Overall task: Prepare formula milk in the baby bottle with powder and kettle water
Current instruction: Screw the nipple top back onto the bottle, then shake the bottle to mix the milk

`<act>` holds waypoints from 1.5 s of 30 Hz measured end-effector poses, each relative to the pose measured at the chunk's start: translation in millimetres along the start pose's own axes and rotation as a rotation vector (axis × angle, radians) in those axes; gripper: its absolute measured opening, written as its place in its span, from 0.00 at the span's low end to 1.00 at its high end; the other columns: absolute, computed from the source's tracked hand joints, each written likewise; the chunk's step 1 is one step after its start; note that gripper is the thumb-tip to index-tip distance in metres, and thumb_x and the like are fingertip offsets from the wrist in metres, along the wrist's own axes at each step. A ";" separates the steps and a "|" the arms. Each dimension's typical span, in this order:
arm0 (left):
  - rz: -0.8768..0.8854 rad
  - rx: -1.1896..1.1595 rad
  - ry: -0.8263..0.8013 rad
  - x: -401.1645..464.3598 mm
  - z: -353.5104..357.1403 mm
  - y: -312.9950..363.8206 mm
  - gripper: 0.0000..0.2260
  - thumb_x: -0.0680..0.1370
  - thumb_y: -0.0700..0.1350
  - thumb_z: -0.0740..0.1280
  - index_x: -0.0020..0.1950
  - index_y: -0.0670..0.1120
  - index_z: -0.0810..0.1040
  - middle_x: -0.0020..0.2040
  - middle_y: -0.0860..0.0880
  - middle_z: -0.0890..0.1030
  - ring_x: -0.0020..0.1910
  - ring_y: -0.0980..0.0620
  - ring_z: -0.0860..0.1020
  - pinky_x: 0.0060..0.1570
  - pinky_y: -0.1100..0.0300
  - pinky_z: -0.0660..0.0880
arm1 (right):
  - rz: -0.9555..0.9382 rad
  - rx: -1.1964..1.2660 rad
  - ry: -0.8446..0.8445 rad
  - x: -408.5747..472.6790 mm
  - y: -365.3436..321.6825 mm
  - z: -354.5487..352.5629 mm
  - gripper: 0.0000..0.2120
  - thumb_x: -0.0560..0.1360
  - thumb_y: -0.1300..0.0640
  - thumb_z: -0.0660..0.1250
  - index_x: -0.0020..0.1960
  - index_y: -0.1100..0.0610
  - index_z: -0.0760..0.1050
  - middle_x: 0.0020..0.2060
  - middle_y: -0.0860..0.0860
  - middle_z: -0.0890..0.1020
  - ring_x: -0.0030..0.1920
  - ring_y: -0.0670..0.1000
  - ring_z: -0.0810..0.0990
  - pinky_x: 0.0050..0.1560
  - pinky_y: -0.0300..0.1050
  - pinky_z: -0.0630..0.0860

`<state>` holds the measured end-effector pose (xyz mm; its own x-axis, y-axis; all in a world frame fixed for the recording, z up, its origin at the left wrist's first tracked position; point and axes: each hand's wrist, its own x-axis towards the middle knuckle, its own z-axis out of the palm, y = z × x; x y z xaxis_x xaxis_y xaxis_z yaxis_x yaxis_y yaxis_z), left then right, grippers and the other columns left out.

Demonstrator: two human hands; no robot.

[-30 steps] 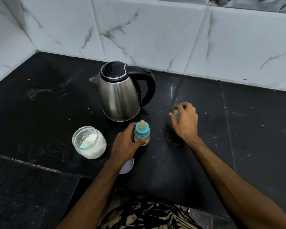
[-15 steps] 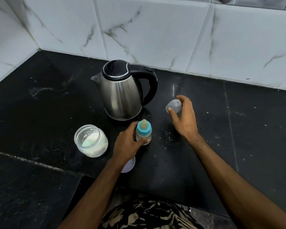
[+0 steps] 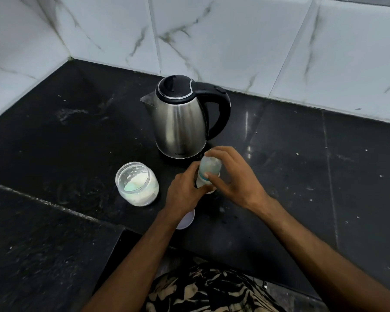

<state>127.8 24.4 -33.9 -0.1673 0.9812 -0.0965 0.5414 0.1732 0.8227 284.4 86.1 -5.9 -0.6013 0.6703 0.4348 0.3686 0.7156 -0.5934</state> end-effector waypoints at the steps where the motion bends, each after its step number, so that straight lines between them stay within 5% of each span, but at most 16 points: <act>1: 0.000 0.000 0.000 -0.1 0.1 0.3 0.30 0.66 0.67 0.67 0.66 0.60 0.70 0.54 0.56 0.84 0.54 0.53 0.82 0.53 0.46 0.79 | -0.004 -0.018 0.000 -2.1 1.3 3.7 0.22 0.75 0.54 0.73 0.66 0.58 0.73 0.62 0.53 0.76 0.62 0.52 0.75 0.61 0.50 0.75; 6: -0.006 -0.014 0.010 -1.1 0.1 -0.3 0.28 0.68 0.65 0.65 0.66 0.62 0.69 0.56 0.54 0.84 0.56 0.51 0.82 0.55 0.45 0.79 | 0.015 -0.052 0.056 -12.0 2.9 19.5 0.23 0.77 0.55 0.70 0.70 0.55 0.69 0.64 0.55 0.74 0.64 0.54 0.75 0.60 0.52 0.77; 12: -0.020 -0.003 0.015 -0.2 1.1 -3.9 0.24 0.73 0.54 0.65 0.68 0.63 0.67 0.59 0.53 0.83 0.59 0.49 0.81 0.58 0.45 0.78 | 0.100 -0.091 0.107 -19.8 -2.6 37.1 0.29 0.76 0.53 0.70 0.72 0.50 0.62 0.65 0.56 0.73 0.61 0.52 0.76 0.55 0.43 0.79; 26: 0.018 -0.015 0.017 0.7 2.3 -10.7 0.24 0.72 0.53 0.62 0.69 0.62 0.68 0.58 0.54 0.84 0.58 0.50 0.82 0.57 0.46 0.78 | 0.179 0.001 0.131 -23.4 1.7 45.7 0.30 0.75 0.49 0.68 0.72 0.44 0.58 0.66 0.52 0.74 0.58 0.51 0.80 0.48 0.51 0.83; 31: 0.047 -0.005 0.000 2.0 2.0 -14.4 0.26 0.72 0.51 0.62 0.70 0.61 0.67 0.61 0.54 0.83 0.61 0.49 0.81 0.58 0.45 0.78 | 0.219 0.036 0.090 -24.0 1.0 41.5 0.37 0.74 0.52 0.73 0.73 0.39 0.55 0.67 0.50 0.73 0.60 0.48 0.78 0.54 0.48 0.81; 37: 0.109 -0.050 -0.050 -2.2 -5.7 -40.5 0.30 0.74 0.59 0.71 0.74 0.54 0.69 0.68 0.55 0.79 0.67 0.58 0.76 0.66 0.52 0.74 | 0.276 0.202 -0.001 -16.0 4.4 20.0 0.39 0.74 0.48 0.73 0.76 0.36 0.53 0.68 0.42 0.72 0.65 0.43 0.75 0.63 0.48 0.77; 41: 0.095 -0.029 0.025 -15.3 -9.1 -60.7 0.27 0.76 0.52 0.73 0.73 0.48 0.72 0.68 0.59 0.74 0.66 0.63 0.72 0.66 0.71 0.67 | 0.335 0.279 0.136 -6.5 6.2 -1.1 0.38 0.73 0.50 0.75 0.75 0.44 0.56 0.59 0.42 0.78 0.55 0.46 0.82 0.53 0.47 0.81; 45: 0.073 -0.017 0.042 -25.5 -8.2 -74.2 0.23 0.78 0.54 0.71 0.72 0.50 0.73 0.66 0.60 0.75 0.66 0.62 0.72 0.64 0.73 0.64 | 0.388 0.617 0.503 11.3 -4.4 -17.9 0.32 0.75 0.62 0.72 0.72 0.54 0.59 0.53 0.48 0.78 0.48 0.45 0.81 0.49 0.46 0.81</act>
<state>85.1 -14.2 -87.9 -0.1629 0.9866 -0.0123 0.5392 0.0994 0.8363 288.7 94.0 13.8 -0.0764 0.9549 0.2868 -0.0538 0.2833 -0.9575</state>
